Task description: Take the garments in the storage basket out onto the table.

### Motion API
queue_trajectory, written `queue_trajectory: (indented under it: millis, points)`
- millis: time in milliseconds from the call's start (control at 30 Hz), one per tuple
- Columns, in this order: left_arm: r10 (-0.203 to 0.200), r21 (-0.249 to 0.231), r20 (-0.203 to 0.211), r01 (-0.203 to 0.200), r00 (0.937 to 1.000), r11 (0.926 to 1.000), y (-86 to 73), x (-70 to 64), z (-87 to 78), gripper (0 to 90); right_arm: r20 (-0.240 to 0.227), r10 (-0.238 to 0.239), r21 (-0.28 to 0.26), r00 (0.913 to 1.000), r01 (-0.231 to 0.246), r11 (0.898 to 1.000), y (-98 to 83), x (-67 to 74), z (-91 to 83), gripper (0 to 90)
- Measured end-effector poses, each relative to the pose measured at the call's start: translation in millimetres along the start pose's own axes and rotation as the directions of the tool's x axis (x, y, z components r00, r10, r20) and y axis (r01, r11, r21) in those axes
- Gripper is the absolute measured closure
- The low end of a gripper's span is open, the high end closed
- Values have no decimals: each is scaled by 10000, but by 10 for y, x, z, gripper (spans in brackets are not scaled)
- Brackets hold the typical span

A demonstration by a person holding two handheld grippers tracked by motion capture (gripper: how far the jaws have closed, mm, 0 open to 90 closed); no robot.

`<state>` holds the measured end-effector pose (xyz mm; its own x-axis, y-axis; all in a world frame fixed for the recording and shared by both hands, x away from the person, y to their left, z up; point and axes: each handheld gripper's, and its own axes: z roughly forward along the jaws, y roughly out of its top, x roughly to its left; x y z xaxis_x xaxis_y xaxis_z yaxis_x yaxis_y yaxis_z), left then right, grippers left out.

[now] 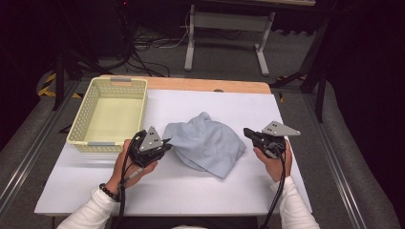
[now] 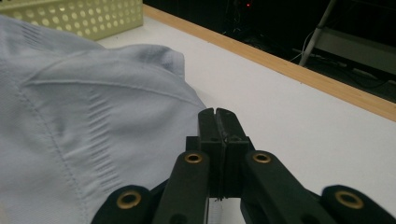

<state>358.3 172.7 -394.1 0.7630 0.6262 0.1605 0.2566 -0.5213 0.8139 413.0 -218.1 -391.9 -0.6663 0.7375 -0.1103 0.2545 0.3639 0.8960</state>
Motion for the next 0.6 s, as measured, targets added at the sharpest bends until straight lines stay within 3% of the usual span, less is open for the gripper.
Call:
queue_trajectory:
  millis: [200, 267, 400, 467, 600]
  points:
    - [47, 224, 222, -52, 9997, 9997, -95, -59, -44, 827, 155, -221, 506, 9996, 213, 9985, -72, 0, 157, 835]
    - [22, 368, 557, -43, 9984, 9993, -131, -82, -46, 827, 303, -77, 682, 9995, 56, 9977, -122, -24, 235, 802]
    - [94, 586, 665, -133, 9977, 9982, -212, -133, -36, 828, 388, 367, 1003, 9986, -404, 9941, -204, -92, 369, 766]
    - [73, 689, 701, -121, 9975, 9975, -251, -139, -33, 829, 87, 518, 1167, 9986, -525, 9918, -231, -101, 412, 752]
    - [143, 857, 575, -192, 9982, 9961, -316, -149, -36, 830, -314, 299, 1399, 9991, -253, 9898, -251, -40, 449, 696]
